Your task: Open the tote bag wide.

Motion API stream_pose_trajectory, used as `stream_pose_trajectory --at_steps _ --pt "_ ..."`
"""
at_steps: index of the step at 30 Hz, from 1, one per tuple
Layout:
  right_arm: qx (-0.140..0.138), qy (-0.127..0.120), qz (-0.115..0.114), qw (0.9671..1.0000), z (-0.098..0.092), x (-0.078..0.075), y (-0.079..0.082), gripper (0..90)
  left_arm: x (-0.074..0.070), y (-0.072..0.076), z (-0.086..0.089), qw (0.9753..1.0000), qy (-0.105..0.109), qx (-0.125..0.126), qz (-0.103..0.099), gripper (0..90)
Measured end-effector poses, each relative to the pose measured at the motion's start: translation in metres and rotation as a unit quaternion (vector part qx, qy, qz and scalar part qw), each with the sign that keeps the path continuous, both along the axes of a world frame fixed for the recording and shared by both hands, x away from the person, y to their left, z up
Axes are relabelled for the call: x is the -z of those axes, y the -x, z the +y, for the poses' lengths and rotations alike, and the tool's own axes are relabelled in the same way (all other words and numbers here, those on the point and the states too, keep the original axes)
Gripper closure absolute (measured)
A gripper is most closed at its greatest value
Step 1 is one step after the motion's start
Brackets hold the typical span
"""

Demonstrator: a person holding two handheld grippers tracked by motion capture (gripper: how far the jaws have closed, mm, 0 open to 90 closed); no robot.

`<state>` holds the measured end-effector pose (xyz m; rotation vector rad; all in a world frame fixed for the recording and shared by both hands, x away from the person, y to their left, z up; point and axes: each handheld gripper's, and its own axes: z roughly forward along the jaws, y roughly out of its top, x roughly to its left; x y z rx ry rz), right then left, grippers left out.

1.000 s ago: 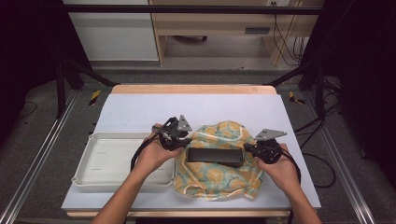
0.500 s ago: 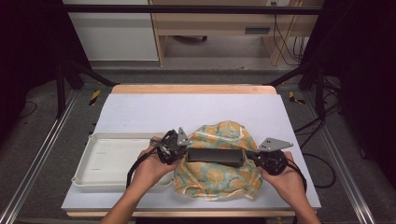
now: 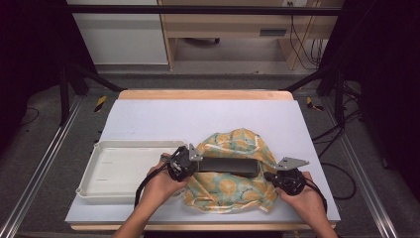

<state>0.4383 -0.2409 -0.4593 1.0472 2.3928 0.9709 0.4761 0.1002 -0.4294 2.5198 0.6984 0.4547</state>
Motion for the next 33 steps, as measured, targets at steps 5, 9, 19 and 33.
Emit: stream_pose_trajectory --at_steps 5,9,19,33 --pt "0.008 0.017 0.012 0.9997 -0.008 0.007 -0.008 90.0 0.007 -0.002 0.002 0.9999 -0.006 -0.001 0.010 88.2" --pt "0.021 0.021 0.017 0.9994 -0.015 0.009 -0.014 90.0 0.009 -0.002 0.003 0.9998 -0.007 0.001 0.016 89.2" --pt "0.006 -0.001 -0.008 0.9999 -0.008 -0.003 -0.004 90.0 -0.015 0.021 -0.003 0.9994 0.019 0.021 -0.022 88.6" --pt "-0.021 -0.021 -0.034 0.9990 0.015 -0.022 0.017 90.0 -0.019 0.035 -0.029 0.9947 0.077 0.056 -0.040 87.9"
